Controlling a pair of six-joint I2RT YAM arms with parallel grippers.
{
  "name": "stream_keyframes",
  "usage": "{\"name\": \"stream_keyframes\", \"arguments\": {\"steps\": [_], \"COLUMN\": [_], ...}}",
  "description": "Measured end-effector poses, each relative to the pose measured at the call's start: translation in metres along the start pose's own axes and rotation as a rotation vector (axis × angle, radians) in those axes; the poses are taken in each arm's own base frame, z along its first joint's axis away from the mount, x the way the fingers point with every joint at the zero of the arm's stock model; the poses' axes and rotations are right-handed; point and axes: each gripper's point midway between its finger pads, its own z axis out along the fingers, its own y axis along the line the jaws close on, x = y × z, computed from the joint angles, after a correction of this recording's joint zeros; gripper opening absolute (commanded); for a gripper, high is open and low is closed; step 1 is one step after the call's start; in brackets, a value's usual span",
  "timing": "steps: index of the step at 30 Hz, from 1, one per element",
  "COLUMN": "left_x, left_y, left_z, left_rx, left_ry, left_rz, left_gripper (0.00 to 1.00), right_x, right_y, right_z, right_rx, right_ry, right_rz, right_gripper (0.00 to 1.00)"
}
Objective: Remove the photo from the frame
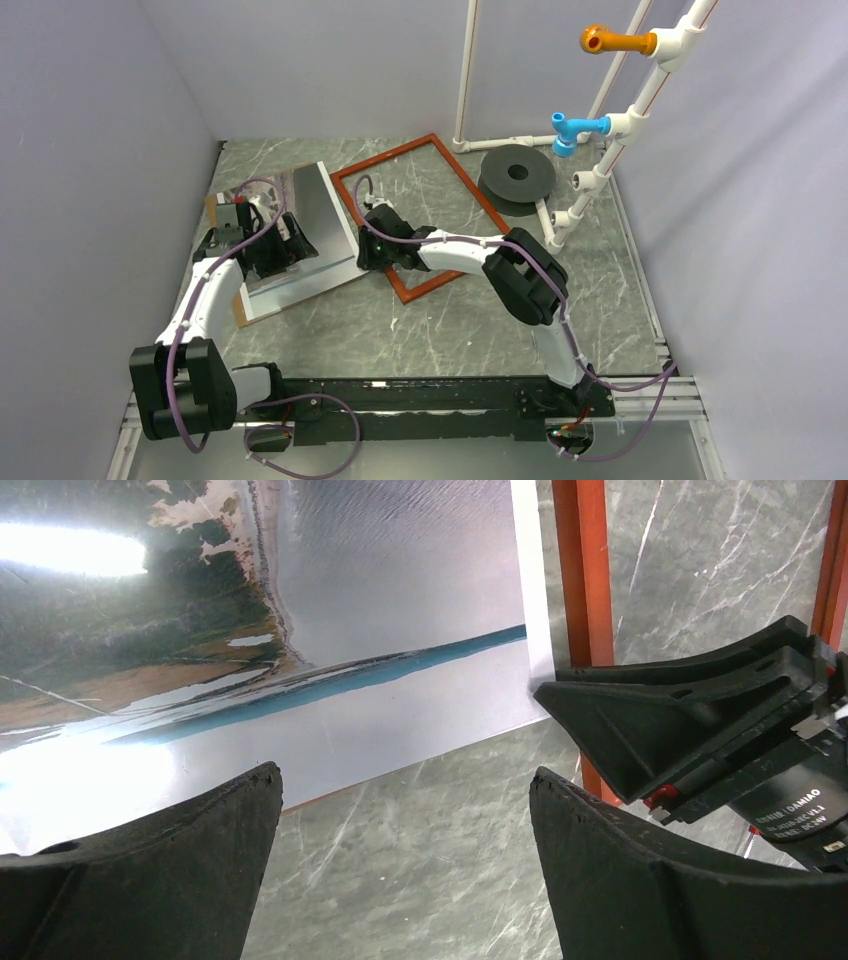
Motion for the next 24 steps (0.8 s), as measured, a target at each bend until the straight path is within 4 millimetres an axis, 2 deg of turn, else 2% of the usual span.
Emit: {"name": "stream_keyframes", "arguments": {"steps": [5,10,11,17,21,24], "left_x": [-0.001,0.0,0.0,0.002,0.004,-0.005], "left_y": [-0.001,-0.001,-0.001,-0.001,-0.003,0.002], "left_z": [-0.002,-0.002,-0.001,0.0,0.004,0.008], "left_rx": [0.003,0.002,0.003,0.011,0.052,0.102], "left_ry": [-0.007,-0.006,-0.006,0.004,0.032,0.037], "left_rz": [0.003,0.003,0.002,-0.001,-0.036,-0.142], "left_gripper": [0.96,0.97,0.97,0.99,0.99,0.99], "right_x": [-0.005,-0.001,0.0,0.004,0.008,0.0], "right_y": [0.009,0.016,0.018,0.027,0.028,0.024], "right_z": [-0.006,-0.007,-0.007,-0.009,-0.022,-0.029], "right_rx": [-0.028,-0.056,-0.062,-0.114,-0.169,-0.21], "right_ry": [-0.008,0.005,0.009,0.03,0.052,0.057], "right_rz": [-0.002,-0.007,-0.007,0.001,0.017,0.042], "right_gripper": [0.28,0.3,0.32,0.61,0.63,0.61]}}
